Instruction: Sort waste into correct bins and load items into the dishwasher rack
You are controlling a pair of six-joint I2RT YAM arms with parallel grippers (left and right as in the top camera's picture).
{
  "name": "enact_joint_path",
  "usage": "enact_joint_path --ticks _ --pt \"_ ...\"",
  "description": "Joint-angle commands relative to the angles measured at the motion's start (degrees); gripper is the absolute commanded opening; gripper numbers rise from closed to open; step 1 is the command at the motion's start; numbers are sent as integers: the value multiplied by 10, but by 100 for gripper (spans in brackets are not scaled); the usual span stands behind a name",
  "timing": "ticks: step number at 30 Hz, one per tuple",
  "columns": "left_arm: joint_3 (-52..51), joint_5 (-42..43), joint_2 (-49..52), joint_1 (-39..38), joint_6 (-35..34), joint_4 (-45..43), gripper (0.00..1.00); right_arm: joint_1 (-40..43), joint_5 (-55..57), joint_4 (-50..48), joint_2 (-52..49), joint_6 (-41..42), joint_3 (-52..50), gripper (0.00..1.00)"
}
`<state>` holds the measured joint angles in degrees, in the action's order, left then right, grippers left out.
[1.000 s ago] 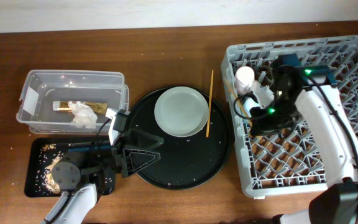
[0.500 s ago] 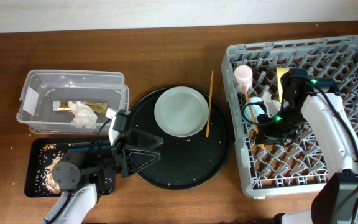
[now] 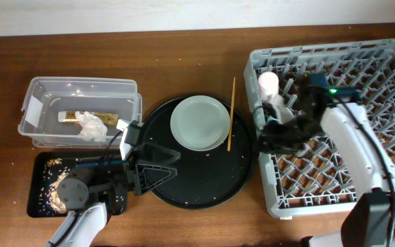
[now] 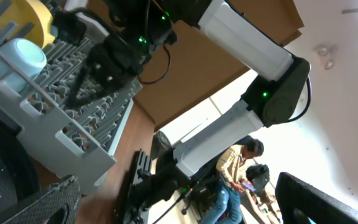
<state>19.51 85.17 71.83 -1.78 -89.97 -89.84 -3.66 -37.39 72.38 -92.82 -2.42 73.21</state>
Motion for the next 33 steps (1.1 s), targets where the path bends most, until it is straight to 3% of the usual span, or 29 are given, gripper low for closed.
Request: enact_joint_path --ticks 1,2,4,6,7,11,12,13,16,19,24,33 --pt "4 2 -3 3 9 -10 99 -75 -15 -100 6 111 1 37" --pt "4 2 -3 3 9 -10 99 -118 92 -174 6 192 1 37" --pt "4 2 -3 3 9 -10 99 -161 225 -238 5 243 1 38" --pt "4 -1 -3 3 9 -10 99 -193 321 -299 3 246 1 36" --pt "4 2 -3 3 9 -10 100 -212 368 -341 -4 246 1 30" --pt "4 2 -3 3 9 -10 99 -222 435 -428 -71 246 1 17" --pt "4 2 -3 3 9 -10 99 -222 476 -454 -100 245 1 18" --pt "4 2 -3 3 9 -10 99 -222 494 -474 -117 246 1 33" --pt "4 2 -3 3 9 -10 99 -222 540 -495 -138 246 1 34" --pt "4 2 -3 3 9 -10 99 -222 543 -447 -161 300 1 33" --pt "4 2 -3 3 9 -10 100 -223 489 -375 -167 315 0 27" --pt "4 2 -3 3 9 -10 100 -223 449 -372 -172 315 -20 28"
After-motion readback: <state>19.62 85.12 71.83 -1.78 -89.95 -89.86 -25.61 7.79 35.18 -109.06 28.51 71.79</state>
